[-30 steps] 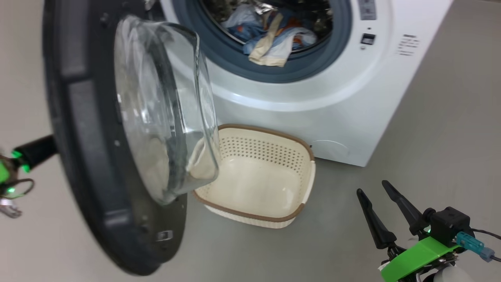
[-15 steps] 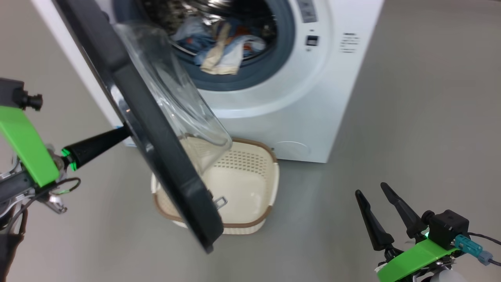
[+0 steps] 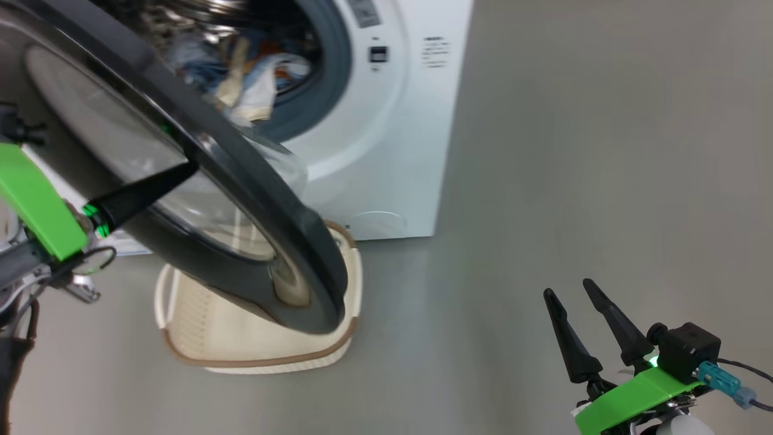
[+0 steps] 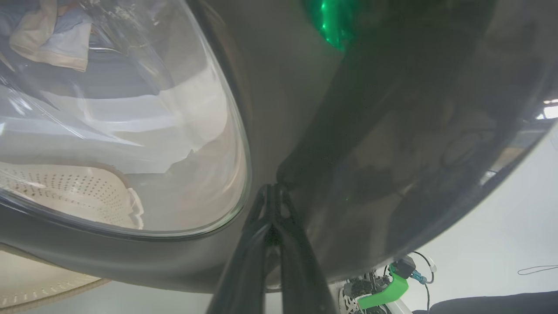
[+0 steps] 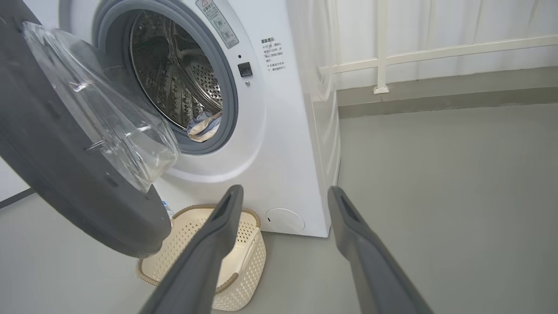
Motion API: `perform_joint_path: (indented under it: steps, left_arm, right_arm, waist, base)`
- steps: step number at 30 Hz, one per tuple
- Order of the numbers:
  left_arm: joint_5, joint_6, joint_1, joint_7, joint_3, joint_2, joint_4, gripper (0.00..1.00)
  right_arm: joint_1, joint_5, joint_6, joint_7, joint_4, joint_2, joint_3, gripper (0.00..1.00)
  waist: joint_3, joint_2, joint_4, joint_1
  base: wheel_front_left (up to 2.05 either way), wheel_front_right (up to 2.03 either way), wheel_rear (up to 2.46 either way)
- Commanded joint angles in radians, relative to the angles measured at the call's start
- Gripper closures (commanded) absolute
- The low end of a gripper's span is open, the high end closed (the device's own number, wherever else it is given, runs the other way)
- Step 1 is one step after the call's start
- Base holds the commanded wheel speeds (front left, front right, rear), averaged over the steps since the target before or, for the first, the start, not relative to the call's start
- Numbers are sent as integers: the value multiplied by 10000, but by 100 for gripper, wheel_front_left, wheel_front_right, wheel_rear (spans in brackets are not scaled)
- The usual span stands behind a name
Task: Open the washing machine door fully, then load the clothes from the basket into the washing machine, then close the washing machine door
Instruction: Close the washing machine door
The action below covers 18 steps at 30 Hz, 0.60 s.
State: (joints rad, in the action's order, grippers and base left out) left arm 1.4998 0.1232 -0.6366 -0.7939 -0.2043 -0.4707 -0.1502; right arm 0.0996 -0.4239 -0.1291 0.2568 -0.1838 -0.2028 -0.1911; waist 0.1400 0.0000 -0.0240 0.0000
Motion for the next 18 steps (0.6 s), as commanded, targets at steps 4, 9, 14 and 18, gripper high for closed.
perform_joint_path:
  steps: [4,9,14,18]
  left_arm:
    - [-183,75,-784,318,493,-453,-41,100]
    - [-209,75,-867,624,461,-480,-329,100]
    - [-156,75,-663,830,391,-497,-251,100]
    - [-67,75,-454,981,385,-540,-141,100]
  right_arm:
    - [208,64,-16,49,263,20,-129,0]
    - [212,63,-16,49,258,23,-31,0]
    - [215,91,-16,49,254,-22,20,0]
    - [248,103,-16,49,253,-50,-27,0]
  waist:
    - [318,0,-789,0]
    - [342,0,-905,0]
    - [287,0,-697,0]
    - [234,0,-514,0]
  base:
    - [0,0,0]
    - [0,0,0]
    - [0,0,0]
    - [0,0,0]
